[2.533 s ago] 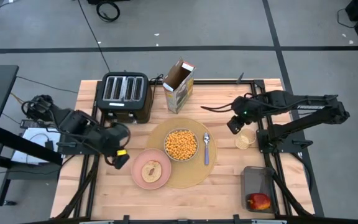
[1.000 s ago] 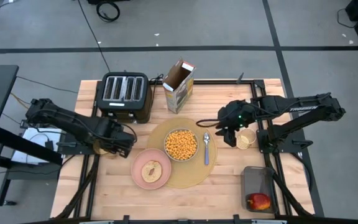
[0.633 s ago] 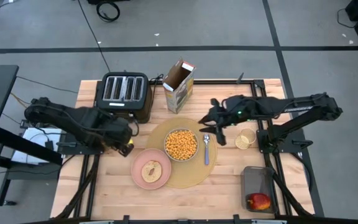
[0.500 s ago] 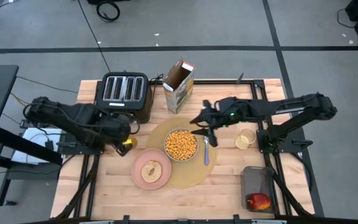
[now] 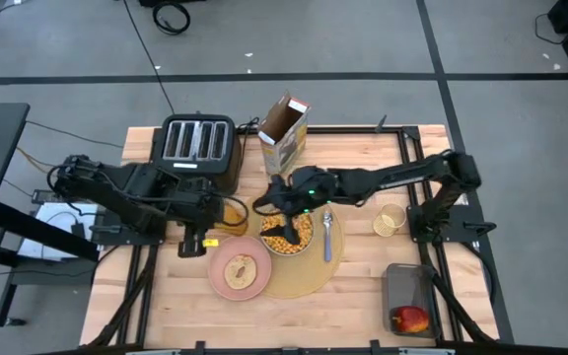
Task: Arrange a breakfast setting
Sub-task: Put the yellow cup on the brown placemat to the top right of the gray bowl
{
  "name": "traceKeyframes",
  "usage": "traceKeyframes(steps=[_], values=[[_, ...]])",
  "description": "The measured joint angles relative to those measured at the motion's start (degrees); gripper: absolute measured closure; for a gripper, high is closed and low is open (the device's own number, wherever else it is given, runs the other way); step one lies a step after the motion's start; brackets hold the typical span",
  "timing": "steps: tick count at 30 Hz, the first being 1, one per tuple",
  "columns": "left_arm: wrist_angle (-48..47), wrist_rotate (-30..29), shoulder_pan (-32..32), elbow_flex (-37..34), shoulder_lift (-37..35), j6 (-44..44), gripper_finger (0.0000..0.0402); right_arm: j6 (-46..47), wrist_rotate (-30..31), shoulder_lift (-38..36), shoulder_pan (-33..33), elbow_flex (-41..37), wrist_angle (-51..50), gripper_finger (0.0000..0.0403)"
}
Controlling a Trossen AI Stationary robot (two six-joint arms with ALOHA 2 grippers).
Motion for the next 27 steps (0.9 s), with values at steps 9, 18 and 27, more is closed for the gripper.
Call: traceKeyframes(steps=[9, 18, 27], values=[[1.87, -0.52, -0.04, 0.87, 1.63, 10.75, 0.0388, -2.54, -4.81, 10.32, -1.20, 7.65, 0.05, 0.0008], [4.88, -3.70, 0.04, 0.93, 1.63, 17.68, 0.0388, 0.00, -4.71, 15.44, -2.29, 10.57, 1.04, 0.0009], [5.61, -4.75, 0.04, 0.93, 1.63, 20.38, 0.0388, -1.52, -4.70, 16.23, -2.76, 10.61, 2.91, 0.0040]])
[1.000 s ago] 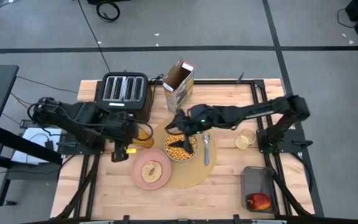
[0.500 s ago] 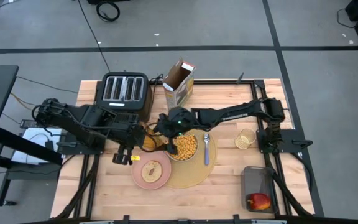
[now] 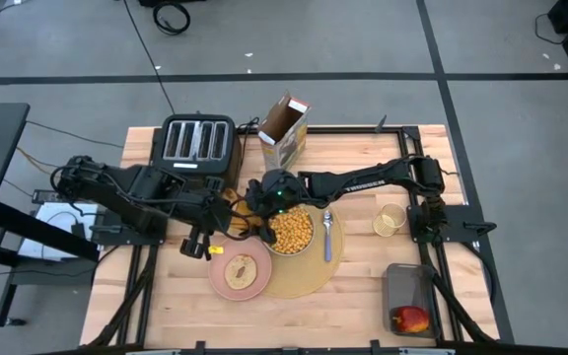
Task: Arrange a breakfast setting
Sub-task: Put the yellow cup on the brown placemat to the top right of the gray bowl
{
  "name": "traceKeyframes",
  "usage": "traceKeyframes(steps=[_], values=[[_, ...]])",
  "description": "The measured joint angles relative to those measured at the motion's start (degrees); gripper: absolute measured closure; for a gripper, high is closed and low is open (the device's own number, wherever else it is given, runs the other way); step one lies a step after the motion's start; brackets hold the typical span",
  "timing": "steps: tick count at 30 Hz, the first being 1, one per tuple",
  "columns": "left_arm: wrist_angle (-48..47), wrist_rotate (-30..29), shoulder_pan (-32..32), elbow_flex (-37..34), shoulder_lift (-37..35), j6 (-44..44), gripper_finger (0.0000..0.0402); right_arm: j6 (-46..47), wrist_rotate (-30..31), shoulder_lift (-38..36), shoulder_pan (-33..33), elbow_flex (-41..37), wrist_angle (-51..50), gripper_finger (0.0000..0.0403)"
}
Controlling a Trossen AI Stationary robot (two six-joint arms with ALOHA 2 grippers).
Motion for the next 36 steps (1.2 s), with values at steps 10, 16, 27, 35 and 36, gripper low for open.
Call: traceKeyframes(steps=[10, 16, 27, 35, 36], values=[[1.61, 0.09, 0.00, 0.00, -0.04, -2.56, 0.0352, -1.54, 0.44, 0.00, 0.33, -0.04, 1.24, 0.0073], [-0.83, 0.05, -0.26, 3.06, -0.09, -8.56, 0.0285, -0.73, 0.37, -0.22, 0.32, -0.09, 2.17, 0.0073], [-3.63, -0.90, -4.50, 28.19, -1.33, -20.44, 0.0223, 4.96, -2.80, -8.02, 0.07, -8.92, 2.49, 0.0073], [4.49, -12.41, -6.02, 25.25, -3.89, -18.56, 0.0230, 7.53, -1.33, -24.64, -3.51, -28.82, 11.94, 0.0073], [6.30, -12.73, -5.35, 23.99, -3.97, -18.64, 0.0230, 7.50, -1.48, -26.94, -4.62, -31.29, 12.53, 0.0073]])
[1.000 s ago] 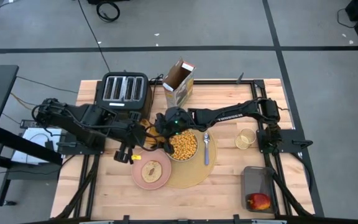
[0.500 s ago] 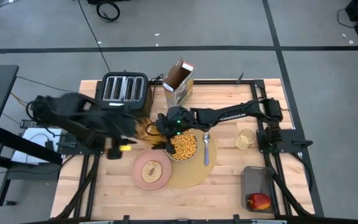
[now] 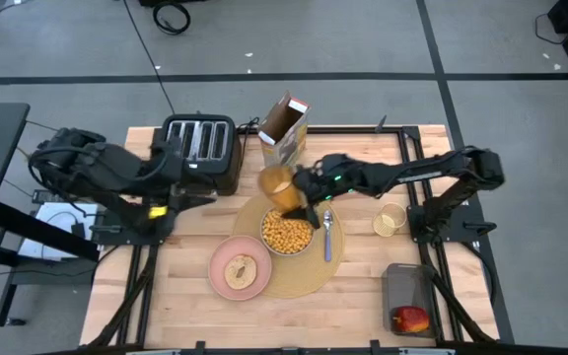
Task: Arrange a breakfast setting
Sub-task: Put the yellow cup on the brown placemat to the top right of the gray bowl
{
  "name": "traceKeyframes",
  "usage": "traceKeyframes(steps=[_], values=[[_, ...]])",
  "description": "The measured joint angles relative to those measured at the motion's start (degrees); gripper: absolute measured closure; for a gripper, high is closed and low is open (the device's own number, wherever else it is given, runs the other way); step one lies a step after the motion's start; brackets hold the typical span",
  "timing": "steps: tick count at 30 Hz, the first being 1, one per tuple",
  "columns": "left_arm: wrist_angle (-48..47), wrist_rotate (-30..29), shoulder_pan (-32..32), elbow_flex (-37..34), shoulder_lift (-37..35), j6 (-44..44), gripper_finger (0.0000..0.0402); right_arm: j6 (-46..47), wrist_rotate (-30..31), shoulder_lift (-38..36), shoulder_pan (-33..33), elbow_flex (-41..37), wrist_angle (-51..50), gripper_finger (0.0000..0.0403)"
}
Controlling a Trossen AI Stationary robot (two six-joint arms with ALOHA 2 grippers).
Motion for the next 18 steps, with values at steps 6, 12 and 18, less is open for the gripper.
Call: traceKeyframes(steps=[6, 12, 18], values=[[19.38, 1.33, 5.73, -11.38, 0.07, -0.25, 0.0230, -2.55, -7.31, -8.66, -10.17, -11.53, 0.62, 0.0073], [36.86, 1.59, 10.79, -24.23, 0.12, -2.70, 0.0230, -7.14, -15.34, -11.48, -19.65, -20.24, 8.82, 0.0073], [46.82, 1.58, 12.66, -32.41, 0.12, -8.71, 0.0230, -12.00, -21.60, -9.79, -23.62, -27.20, 17.80, 0.0073]])
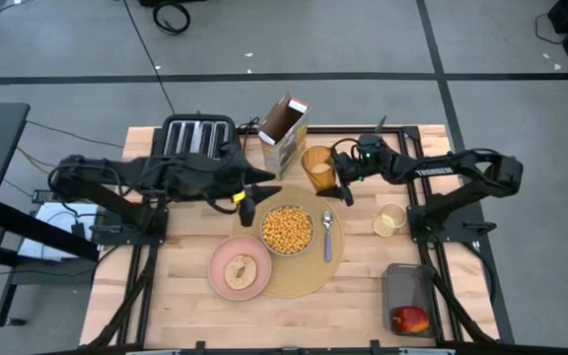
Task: Arrange a breakfast setting
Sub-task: Put the yellow cup on the brown placemat to the top right of the gray bowl
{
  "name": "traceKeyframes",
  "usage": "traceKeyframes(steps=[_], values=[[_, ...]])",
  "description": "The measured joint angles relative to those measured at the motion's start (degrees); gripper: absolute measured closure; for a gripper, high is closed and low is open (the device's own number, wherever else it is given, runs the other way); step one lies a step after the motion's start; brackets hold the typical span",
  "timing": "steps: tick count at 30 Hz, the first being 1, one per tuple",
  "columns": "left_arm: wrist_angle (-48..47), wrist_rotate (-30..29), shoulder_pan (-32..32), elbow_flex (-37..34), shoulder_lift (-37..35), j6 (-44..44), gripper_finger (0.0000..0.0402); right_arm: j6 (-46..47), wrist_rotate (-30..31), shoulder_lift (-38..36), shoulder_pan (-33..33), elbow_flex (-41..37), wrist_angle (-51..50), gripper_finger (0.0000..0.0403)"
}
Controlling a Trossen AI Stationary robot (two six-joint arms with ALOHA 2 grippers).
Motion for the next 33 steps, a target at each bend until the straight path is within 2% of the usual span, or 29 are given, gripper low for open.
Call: traceKeyframes(steps=[4, 8, 11, 17, 23, 33], values=[[4.56, -0.02, 0.17, -3.39, 0.14, -1.70, 0.0230, -2.99, -3.30, 4.17, -1.50, -0.55, 4.55, 0.0073], [9.85, -0.73, 0.21, -6.10, 0.19, -1.91, 0.0230, -2.26, -6.83, 11.24, -1.85, -0.07, 14.47, 0.0073], [11.07, -1.76, 0.21, -6.74, 0.19, -3.67, 0.0230, -1.08, -6.83, 16.53, -1.82, -0.05, 22.78, 0.0073], [11.35, -2.20, -0.13, -6.74, 0.43, -7.66, 0.0230, -1.06, -6.74, 25.53, -1.92, -0.08, 31.38, 0.0073], [11.07, -2.52, -1.33, -6.74, 0.43, -7.90, 0.0230, -0.01, -7.53, 33.40, -2.32, -0.04, 41.12, 0.0073], [11.04, -5.19, -2.29, -6.74, 0.46, -8.09, 0.0230, 0.91, -12.90, 41.13, -3.80, 4.30, 45.05, 0.0073]])
